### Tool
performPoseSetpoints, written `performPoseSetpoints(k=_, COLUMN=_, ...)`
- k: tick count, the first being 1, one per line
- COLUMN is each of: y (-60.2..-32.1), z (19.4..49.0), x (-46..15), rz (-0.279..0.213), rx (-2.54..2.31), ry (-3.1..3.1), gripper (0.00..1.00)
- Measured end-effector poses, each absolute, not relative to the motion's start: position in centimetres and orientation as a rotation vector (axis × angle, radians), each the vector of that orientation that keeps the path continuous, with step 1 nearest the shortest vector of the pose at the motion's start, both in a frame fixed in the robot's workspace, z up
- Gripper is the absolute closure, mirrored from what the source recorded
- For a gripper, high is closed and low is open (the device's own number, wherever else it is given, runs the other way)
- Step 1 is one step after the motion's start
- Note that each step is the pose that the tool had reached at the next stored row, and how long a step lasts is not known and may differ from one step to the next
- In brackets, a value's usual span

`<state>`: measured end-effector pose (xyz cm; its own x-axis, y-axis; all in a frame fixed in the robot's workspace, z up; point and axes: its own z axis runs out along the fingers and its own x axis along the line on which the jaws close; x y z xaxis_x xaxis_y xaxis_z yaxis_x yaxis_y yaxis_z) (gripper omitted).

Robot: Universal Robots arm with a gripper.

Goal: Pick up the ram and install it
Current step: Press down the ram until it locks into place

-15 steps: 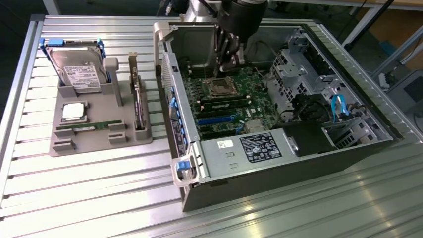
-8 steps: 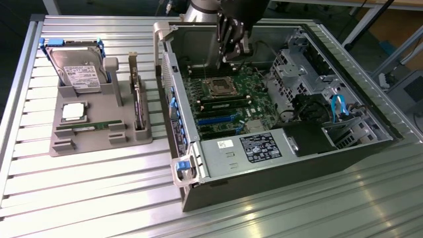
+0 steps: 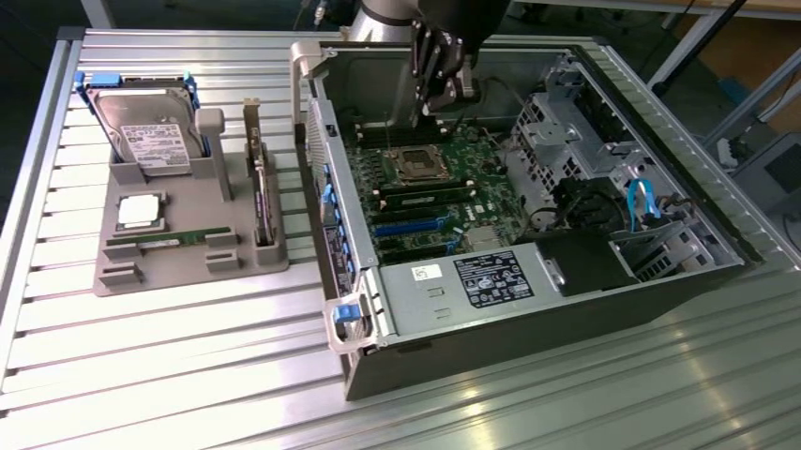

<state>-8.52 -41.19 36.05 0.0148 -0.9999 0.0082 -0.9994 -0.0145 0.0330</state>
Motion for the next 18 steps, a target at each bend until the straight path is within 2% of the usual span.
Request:
performPoseSetpoints(k=9, y=-41.2, z=36.1, x=-8.4, rz=-0.027, rx=2.217, ry=-2.184, gripper=0.9)
performPoseSetpoints(k=18, y=-41.2, z=36.0, x=-5.1, rz=-0.027, rx=2.217, ry=-2.185, gripper=0.9)
